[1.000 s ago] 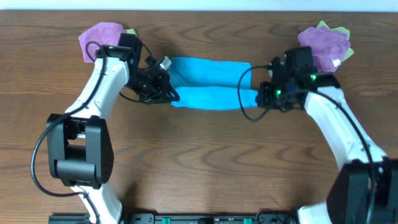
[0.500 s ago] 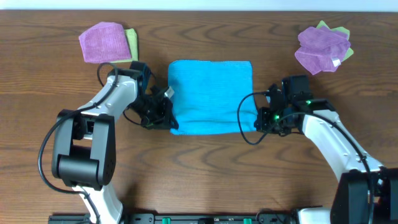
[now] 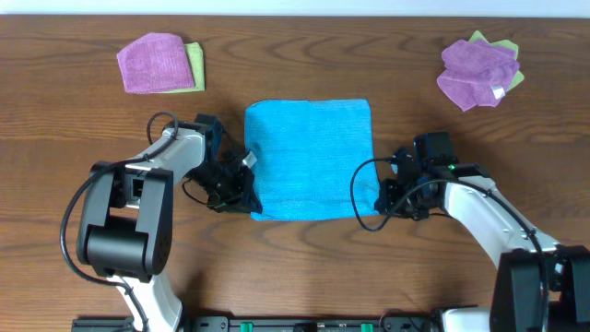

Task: Fold the cloth
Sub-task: 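Lay the stretched blue cloth flat on the table with both grippers, then fold the blue cloth's near edge over toward the far edge with both grippers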

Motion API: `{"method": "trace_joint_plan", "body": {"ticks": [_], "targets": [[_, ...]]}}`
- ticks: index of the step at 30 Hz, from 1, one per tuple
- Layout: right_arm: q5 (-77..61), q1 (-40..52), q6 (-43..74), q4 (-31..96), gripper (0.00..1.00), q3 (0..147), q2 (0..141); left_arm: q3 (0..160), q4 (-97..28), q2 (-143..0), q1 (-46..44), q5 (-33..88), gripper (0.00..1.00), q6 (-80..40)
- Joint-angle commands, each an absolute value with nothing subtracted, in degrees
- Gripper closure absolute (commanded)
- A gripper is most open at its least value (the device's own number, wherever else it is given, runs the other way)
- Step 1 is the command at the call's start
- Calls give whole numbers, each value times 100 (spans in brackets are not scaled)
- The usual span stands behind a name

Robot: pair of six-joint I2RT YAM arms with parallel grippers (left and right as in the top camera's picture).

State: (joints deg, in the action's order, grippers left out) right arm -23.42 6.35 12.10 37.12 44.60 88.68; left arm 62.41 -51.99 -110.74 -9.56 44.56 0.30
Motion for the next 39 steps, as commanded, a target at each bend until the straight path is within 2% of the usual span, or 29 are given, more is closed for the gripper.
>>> {"method": "trace_joint_plan", "body": {"ticks": [1,14,19,30,39], "targets": [[-2257,609,1151,3594,98,4431,8724,6228,-5157,-10779,-941,4327,94,67],[-2237,646,1586,2108,99,4434,8353,6230,-3861,-9939,-937,3894,94,-1308],[-1726,825,1715,1511,99,4434,8355,6230,-3024,-9942,-941,3566,94,-1992],[-1177,908,1780,366,97,4473,8595,6230,-1695,-9944,-941,3107,94,-2694],[-1046,908,1824,78,99,4890,9172,6230,-701,-9990,-941,2842,94,-2952]]}}
